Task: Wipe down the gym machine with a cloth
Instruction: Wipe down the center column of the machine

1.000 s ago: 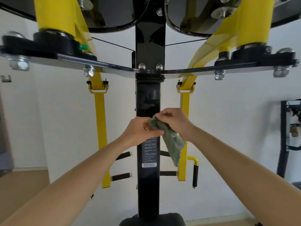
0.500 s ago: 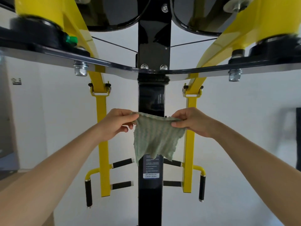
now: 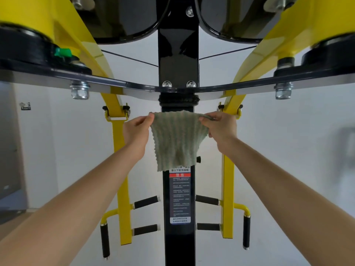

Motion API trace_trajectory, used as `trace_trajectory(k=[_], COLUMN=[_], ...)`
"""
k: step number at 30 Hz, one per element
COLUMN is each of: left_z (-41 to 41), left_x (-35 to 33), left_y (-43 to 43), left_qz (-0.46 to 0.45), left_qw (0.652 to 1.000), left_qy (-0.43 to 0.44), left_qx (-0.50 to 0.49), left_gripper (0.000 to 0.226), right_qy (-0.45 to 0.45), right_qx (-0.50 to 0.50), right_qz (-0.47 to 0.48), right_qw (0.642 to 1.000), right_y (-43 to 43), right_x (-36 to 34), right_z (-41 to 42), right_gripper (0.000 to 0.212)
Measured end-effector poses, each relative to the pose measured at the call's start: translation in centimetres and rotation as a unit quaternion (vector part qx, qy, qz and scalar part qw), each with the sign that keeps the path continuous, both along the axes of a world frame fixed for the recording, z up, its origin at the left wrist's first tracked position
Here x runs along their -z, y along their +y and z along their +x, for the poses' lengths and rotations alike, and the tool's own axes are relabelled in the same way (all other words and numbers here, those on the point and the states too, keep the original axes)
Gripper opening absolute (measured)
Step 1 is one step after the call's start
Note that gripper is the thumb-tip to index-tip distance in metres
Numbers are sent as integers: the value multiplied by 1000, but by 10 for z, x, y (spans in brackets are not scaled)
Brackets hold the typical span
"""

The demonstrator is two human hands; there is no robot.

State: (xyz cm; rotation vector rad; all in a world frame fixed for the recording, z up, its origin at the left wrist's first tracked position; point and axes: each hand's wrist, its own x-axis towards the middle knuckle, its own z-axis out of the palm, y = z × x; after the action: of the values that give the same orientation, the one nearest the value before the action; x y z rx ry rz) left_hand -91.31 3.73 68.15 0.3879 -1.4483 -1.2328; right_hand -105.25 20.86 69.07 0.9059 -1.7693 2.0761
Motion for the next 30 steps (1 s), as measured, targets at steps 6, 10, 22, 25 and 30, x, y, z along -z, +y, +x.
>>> trace_trajectory(k=[6, 10, 22, 25, 30], left_z=[-21, -22, -30, -28, -29], left_x=[-9, 5, 40, 57, 112], left_y=[5, 13, 4, 1, -6], left_qz=[29, -21, -279, -305, -300], left_qw=[995, 995, 958, 949, 946], left_qy=[97, 90, -13, -28, -73], left_qx=[-16, 31, -61, -79, -95], left_gripper=[19, 28, 74, 74, 77], right_qy=[-45, 69, 204, 202, 177], right_qx=[-11, -44, -6, 2, -16], right_qz=[-118, -100, 28, 52, 86], right_qw=[992, 992, 979, 978, 980], right_y=[-30, -31, -34, -32, -24], right_x=[-3, 18, 51, 67, 112], right_z=[9, 21, 17, 16, 19], right_gripper=[20, 34, 78, 83, 84])
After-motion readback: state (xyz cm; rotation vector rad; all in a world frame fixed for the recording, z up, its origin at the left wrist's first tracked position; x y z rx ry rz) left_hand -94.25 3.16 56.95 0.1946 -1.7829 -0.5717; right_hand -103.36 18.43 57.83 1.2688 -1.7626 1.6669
